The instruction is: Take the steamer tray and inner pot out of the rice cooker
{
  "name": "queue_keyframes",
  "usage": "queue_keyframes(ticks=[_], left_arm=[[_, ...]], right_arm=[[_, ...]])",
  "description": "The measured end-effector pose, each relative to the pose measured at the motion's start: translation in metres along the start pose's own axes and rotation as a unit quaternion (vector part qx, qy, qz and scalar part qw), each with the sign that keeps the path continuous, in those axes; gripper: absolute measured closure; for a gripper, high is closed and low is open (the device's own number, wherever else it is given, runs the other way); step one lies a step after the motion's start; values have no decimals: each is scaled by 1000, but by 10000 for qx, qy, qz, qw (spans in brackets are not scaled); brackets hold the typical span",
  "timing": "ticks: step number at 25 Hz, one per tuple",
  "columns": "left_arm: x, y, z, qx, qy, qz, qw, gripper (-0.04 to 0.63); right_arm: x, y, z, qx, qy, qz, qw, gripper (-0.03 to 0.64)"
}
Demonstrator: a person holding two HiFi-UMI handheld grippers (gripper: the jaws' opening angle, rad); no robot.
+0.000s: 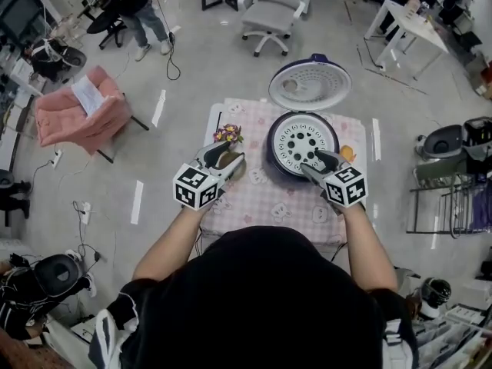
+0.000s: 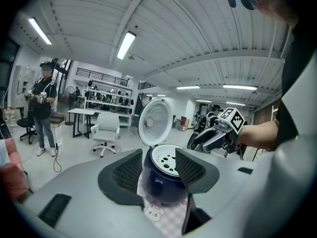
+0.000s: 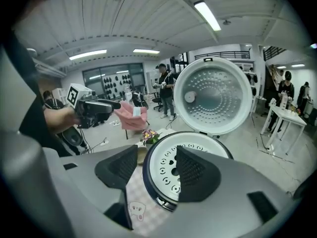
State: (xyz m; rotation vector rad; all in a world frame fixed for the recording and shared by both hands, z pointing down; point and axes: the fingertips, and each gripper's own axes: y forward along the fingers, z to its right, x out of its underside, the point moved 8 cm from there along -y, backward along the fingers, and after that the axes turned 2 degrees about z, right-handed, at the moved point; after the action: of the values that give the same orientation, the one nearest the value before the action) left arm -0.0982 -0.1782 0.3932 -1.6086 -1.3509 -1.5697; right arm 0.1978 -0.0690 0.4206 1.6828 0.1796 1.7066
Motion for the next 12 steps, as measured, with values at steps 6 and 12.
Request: queue_keyframes(ticks=[6, 12], left_arm=[[11, 10, 0, -117, -218, -33, 9997, 376], [25, 15, -2, -182, -508, -90, 9985, 376]], right_arm=[[9, 33, -1, -706, -391, -939, 9923, 360], [25, 62, -8, -1239, -795, -1821, 9722, 357]])
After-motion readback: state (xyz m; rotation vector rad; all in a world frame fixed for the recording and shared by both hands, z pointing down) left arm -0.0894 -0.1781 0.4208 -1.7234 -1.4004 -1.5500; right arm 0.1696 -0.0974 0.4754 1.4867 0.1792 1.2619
